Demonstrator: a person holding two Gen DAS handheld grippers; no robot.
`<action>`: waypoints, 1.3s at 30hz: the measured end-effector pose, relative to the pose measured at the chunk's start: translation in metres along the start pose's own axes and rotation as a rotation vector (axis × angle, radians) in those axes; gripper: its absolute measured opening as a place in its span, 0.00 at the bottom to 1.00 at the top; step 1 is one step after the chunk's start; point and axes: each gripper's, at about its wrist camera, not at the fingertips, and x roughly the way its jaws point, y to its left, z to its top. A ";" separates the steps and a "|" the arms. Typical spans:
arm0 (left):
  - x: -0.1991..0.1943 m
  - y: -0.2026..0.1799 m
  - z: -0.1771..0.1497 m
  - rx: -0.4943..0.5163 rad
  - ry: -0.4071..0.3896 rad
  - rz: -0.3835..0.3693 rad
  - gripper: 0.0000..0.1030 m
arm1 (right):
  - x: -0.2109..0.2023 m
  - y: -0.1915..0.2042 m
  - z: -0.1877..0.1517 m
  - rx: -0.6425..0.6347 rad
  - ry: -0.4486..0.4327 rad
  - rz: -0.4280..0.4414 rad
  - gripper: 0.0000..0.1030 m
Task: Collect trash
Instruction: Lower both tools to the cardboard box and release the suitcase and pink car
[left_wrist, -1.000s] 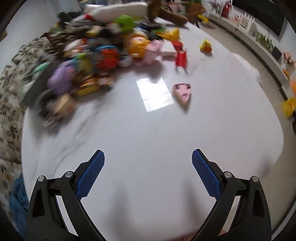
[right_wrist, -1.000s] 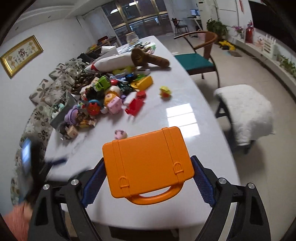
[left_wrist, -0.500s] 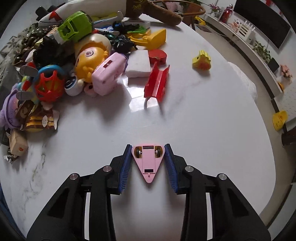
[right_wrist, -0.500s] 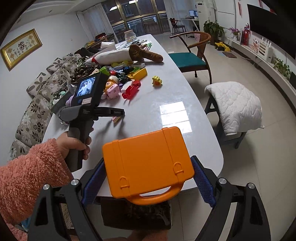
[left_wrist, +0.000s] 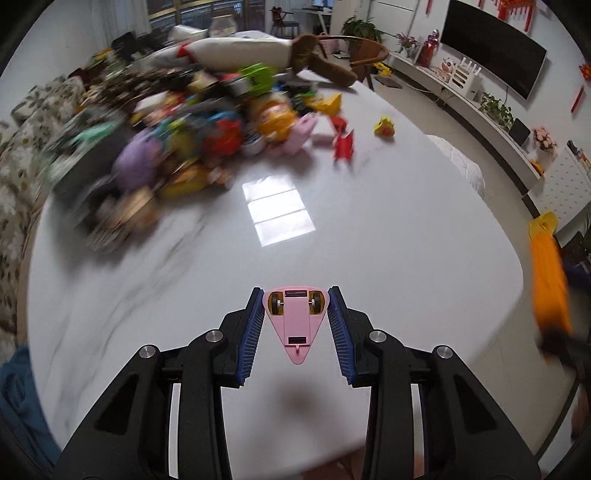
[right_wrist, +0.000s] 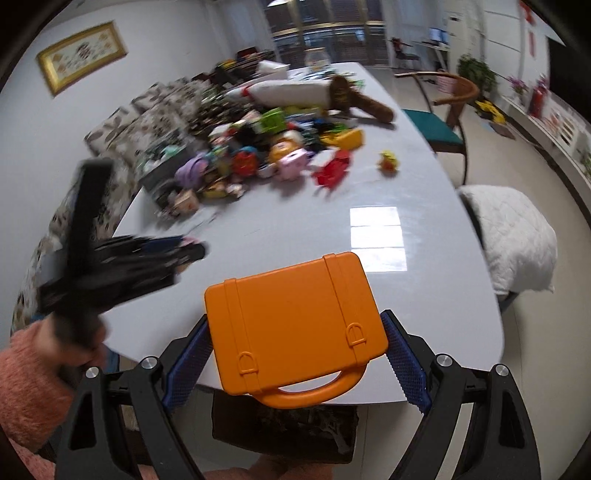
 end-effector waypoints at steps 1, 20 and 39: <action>-0.010 0.010 -0.016 -0.016 0.009 -0.003 0.34 | 0.004 0.011 -0.003 -0.021 0.013 0.009 0.84; 0.068 0.040 -0.259 -0.081 0.341 -0.063 0.34 | 0.118 0.065 -0.195 -0.055 0.397 0.000 0.84; 0.297 0.052 -0.359 -0.203 0.670 0.034 0.82 | 0.296 -0.020 -0.298 0.218 0.571 -0.208 0.95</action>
